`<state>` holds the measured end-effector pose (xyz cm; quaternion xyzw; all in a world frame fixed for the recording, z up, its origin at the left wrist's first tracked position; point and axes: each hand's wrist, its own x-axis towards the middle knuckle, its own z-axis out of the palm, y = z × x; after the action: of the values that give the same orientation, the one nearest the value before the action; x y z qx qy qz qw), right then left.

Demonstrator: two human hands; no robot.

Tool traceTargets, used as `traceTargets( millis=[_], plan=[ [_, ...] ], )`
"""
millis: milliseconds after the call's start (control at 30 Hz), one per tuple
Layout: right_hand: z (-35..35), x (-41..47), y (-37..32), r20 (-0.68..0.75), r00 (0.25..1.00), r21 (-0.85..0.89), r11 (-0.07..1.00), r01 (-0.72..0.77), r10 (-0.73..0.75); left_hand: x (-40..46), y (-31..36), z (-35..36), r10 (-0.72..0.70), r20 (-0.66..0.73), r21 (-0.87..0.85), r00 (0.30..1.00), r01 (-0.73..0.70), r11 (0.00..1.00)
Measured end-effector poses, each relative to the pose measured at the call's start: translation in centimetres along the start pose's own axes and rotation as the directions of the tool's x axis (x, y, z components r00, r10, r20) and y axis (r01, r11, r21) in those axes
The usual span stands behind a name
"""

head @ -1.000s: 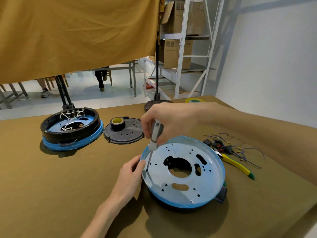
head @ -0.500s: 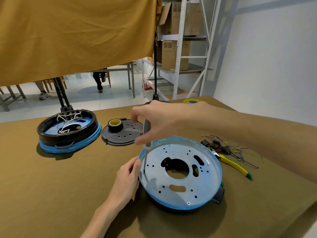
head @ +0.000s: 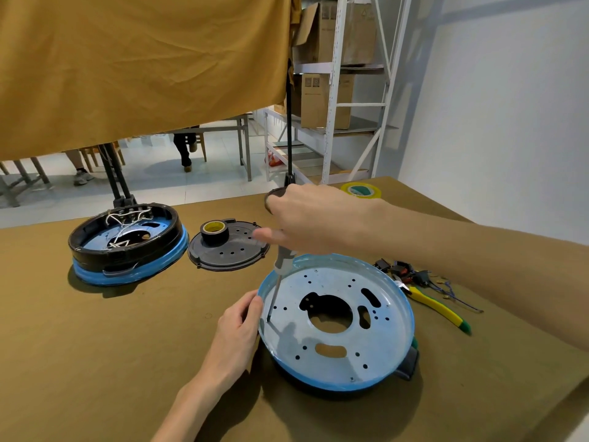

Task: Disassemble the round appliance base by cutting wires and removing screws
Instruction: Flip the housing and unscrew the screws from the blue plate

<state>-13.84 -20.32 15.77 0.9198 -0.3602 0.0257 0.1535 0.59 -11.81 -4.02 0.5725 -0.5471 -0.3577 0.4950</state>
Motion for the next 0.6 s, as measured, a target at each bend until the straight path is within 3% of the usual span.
traceTargets(
  millis=[67, 167, 233, 300, 367, 433, 500, 600],
  plan=[
    [-0.2, 0.2, -0.1, -0.008, 0.999, -0.06, 0.997, 0.047, -0.047, 0.0, 0.0, 0.0, -0.002, -0.002, -0.002, 1.0, 0.002, 1.0],
    [-1.7, -0.1, 0.0, 0.062, 0.97, 0.366, 0.91, 0.195, -0.233, 0.0, 0.1, 0.0, -0.003, -0.007, 0.017, 1.0, 0.003, 1.0],
    [-2.7, -0.4, -0.2, 0.109, 0.928, 0.528, 0.811, 0.25, -0.357, 0.0, 0.1, 0.0, -0.001, -0.007, 0.021, 1.0, 0.001, 1.0],
    [-2.8, -0.5, -0.8, 0.133, 0.933, 0.453, 0.858, 0.242, -0.333, 0.0, 0.2, 0.0, -0.002, -0.008, 0.025, 1.0, 0.002, 1.0],
    [-2.6, -0.1, -1.1, 0.139, 0.973, 0.191, 0.969, 0.158, -0.187, 0.0, 0.1, 0.0, 0.0, -0.013, 0.018, 1.0, 0.0, 1.0],
    [-2.8, 0.1, -1.2, 0.121, 0.991, 0.066, 0.997, 0.048, -0.055, 0.0, 0.0, 0.0, -0.004, -0.012, 0.017, 1.0, 0.004, 1.0],
    [-2.8, 0.3, -1.2, 0.144, 0.984, 0.167, 0.983, 0.08, -0.104, 0.1, -0.1, 0.0, -0.006, -0.007, 0.02, 1.0, 0.006, 1.0],
    [-3.4, 0.1, -0.8, 0.222, 0.93, 0.406, 0.895, 0.186, -0.294, 0.2, -0.2, 0.0, -0.008, -0.008, 0.028, 1.0, 0.008, 1.0]
  ],
)
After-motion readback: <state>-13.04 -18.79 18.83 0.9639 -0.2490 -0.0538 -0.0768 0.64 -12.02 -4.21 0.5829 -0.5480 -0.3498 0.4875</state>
